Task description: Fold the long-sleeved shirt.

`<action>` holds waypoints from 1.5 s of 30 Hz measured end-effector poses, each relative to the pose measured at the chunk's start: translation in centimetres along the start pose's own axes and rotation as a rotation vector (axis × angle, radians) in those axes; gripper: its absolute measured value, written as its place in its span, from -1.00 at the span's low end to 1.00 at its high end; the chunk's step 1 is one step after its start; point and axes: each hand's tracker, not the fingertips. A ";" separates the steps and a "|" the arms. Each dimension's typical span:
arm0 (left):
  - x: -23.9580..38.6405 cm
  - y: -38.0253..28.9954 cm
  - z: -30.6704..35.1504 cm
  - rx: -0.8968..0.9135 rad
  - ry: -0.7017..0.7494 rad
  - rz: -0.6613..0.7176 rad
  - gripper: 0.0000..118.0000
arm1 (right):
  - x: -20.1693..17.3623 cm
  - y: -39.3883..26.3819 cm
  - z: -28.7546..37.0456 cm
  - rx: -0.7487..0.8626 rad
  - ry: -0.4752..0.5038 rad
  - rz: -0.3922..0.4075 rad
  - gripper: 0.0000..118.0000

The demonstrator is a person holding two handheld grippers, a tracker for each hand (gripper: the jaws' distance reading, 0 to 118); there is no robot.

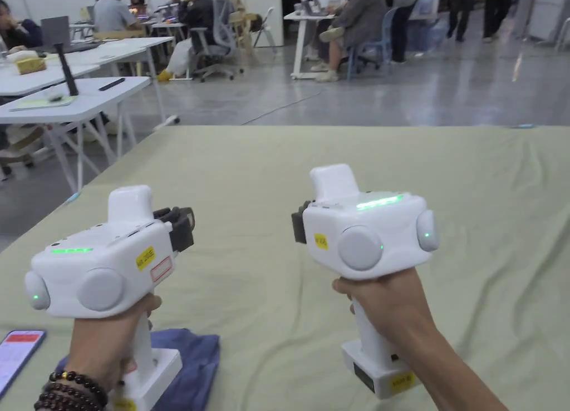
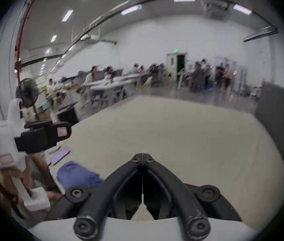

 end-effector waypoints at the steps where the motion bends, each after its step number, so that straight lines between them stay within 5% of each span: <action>1: 2.2 0.2 -0.2 0.030 -0.003 -0.033 -1.00 | 1.4 0.0 1.5 0.035 -0.027 0.001 -1.00; 3: 6.8 -0.1 -0.8 0.053 0.007 -0.093 -1.00 | 4.8 -0.2 4.8 0.106 -0.093 0.001 -1.00; 6: 12.5 -1.2 -0.8 0.137 -0.016 -0.152 -1.00 | 9.3 -2.5 8.9 0.209 -0.204 0.014 -0.64; 8: 15.1 -2.5 -0.7 0.179 0.022 -0.206 -1.00 | 11.5 -4.0 11.2 0.238 -0.277 0.008 -0.67; 13: 19.3 -6.5 0.7 0.162 0.016 -0.094 -1.00 | 16.2 -8.3 15.6 0.303 -0.358 -0.139 -0.93; 24: 22.4 -12.1 3.9 0.147 -0.001 -0.179 -1.00 | 16.8 -15.1 18.2 0.280 -0.479 -0.075 -1.00; 36: 21.5 -12.2 4.0 0.139 0.018 -0.177 -1.00 | 17.0 -15.0 18.3 0.258 -0.486 -0.073 -1.00; 37: 21.4 -12.2 3.9 0.134 0.020 -0.179 -0.96 | 16.9 -15.1 18.4 0.258 -0.494 -0.067 -1.00; 39: 21.4 -12.3 3.8 0.129 0.020 -0.187 -0.56 | 16.6 -15.5 18.3 0.271 -0.510 -0.049 -1.00; 40: 21.4 -12.4 3.7 0.129 0.023 -0.187 -0.20 | 16.7 -15.5 18.1 0.265 -0.513 -0.041 -0.91; 41: 21.4 -12.4 3.6 0.128 0.024 -0.188 0.44 | 16.7 -15.6 18.1 0.267 -0.518 -0.034 -0.39; 42: 21.4 -12.6 3.3 0.126 0.018 -0.183 0.84 | 16.8 -15.6 18.0 0.261 -0.520 -0.032 0.16; 44: 21.4 -12.9 3.3 0.112 0.011 -0.172 1.00 | 17.1 -15.7 17.6 0.234 -0.504 -0.034 0.91; 45: 21.4 -12.9 3.4 0.152 0.023 -0.166 1.00 | 17.1 -15.9 17.6 0.246 -0.518 -0.029 0.92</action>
